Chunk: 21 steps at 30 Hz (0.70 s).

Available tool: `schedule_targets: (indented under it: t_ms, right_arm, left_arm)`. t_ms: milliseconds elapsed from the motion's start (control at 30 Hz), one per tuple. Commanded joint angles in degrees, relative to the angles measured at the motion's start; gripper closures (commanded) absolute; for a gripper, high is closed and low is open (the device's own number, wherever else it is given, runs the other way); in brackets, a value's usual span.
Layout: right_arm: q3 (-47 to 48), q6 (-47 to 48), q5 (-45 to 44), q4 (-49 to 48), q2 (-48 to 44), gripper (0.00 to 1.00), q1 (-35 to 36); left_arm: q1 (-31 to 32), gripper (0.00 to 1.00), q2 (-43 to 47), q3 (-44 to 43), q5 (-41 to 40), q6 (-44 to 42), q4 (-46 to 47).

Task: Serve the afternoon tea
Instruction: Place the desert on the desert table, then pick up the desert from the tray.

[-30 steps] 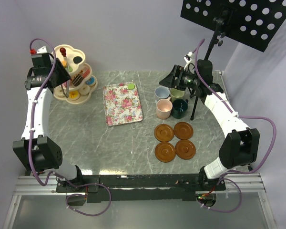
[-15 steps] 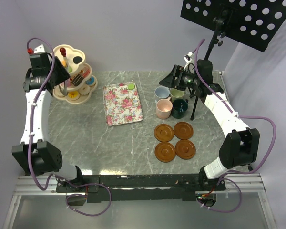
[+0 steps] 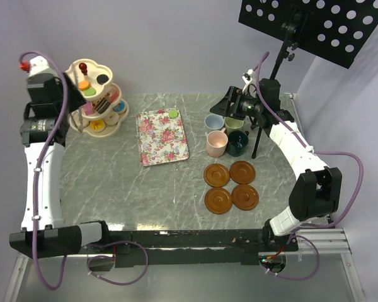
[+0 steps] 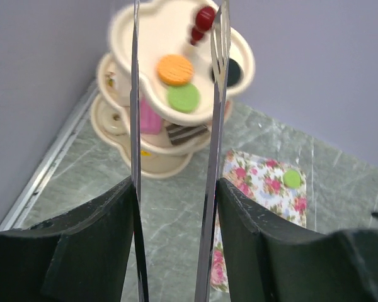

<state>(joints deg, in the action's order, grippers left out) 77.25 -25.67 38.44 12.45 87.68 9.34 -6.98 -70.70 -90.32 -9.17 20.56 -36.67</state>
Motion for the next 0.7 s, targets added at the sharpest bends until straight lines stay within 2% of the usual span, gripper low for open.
schedule_targets:
  t_ms: [0,100,200,300,367,500,600,667]
  right_arm:
    - [2.3,-0.2,0.1,-2.2,0.4,0.17,-0.4]
    - [2.0,-0.5,-0.2,-2.5,0.2,0.17,-0.4]
    - [1.7,-0.4,-0.6,-2.5,-0.2,0.17,-0.4]
    - [1.6,0.0,-0.8,-2.1,-0.8,0.17,-0.4]
    - [1.7,0.3,-1.3,-1.7,-1.1,0.17,-0.4]
    - [2.1,1.1,-1.7,-0.8,-1.6,0.17,-0.4]
    - [2.5,1.6,-2.0,-0.4,-1.5,0.17,-0.4]
    - [3.0,1.7,-2.0,-0.3,-1.4,0.17,-0.6]
  left_arm:
    - [11.1,0.43,-2.0,-1.8,-4.7,-2.5,-0.7]
    - [20.0,0.44,-5.8,-3.0,-6.2,-0.8,-0.1]
    - [25.8,0.44,-10.4,-2.2,-1.4,2.4,2.7]
    - [26.3,0.44,-16.0,-0.7,8.6,5.7,6.2]
    - [26.4,0.44,-20.3,-1.2,12.2,6.4,6.7]
    - [26.5,0.44,-27.2,-2.5,16.9,4.9,8.0]
    - [26.6,0.44,-32.6,-4.9,21.0,3.4,5.5]
    - [26.6,0.45,-34.8,-5.6,21.0,3.3,3.7]
